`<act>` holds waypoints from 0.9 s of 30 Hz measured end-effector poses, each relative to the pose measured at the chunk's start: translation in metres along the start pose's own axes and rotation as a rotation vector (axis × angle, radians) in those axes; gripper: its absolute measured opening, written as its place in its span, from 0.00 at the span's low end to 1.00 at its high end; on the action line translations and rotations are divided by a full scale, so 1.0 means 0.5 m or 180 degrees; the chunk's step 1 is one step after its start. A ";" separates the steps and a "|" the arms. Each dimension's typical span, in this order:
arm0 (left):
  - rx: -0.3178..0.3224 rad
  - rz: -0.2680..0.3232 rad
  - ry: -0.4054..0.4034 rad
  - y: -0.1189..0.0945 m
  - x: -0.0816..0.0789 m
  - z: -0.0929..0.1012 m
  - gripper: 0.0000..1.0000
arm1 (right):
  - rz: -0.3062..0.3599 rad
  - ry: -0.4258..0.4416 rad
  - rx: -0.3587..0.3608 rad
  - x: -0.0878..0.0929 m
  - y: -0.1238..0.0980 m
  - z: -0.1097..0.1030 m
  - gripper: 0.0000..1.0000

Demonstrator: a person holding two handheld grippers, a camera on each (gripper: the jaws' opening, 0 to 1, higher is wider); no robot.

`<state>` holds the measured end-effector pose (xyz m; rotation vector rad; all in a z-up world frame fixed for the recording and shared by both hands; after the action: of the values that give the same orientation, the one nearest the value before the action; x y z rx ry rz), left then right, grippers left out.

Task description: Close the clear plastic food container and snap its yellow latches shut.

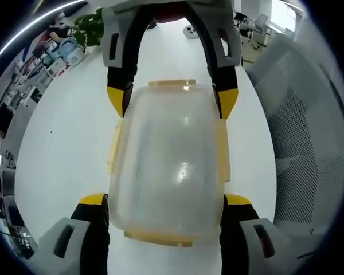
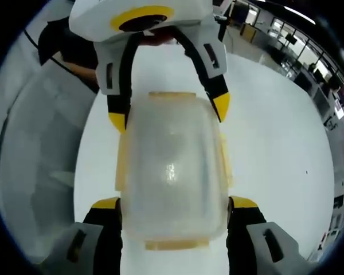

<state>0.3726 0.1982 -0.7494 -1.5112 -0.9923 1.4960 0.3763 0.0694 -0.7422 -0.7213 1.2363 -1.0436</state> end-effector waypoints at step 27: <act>-0.0009 -0.0058 -0.0011 0.001 0.002 -0.058 0.81 | 0.0080 0.0012 0.0007 -0.001 0.014 0.056 0.75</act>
<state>0.4016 0.1989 -0.7501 -1.4983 -1.0079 1.4855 0.4054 0.0697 -0.7422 -0.7007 1.2444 -1.0258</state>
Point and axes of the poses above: the point that each gripper's makers call its tool centre point, and the gripper's own axes: y roughly forward along the fingers, z roughly to its right, x roughly out of its underside, the point moved 8 cm from there along -y, roughly backward along the fingers, and after that the axes turned 10 degrees about x, right-handed, at the moved point
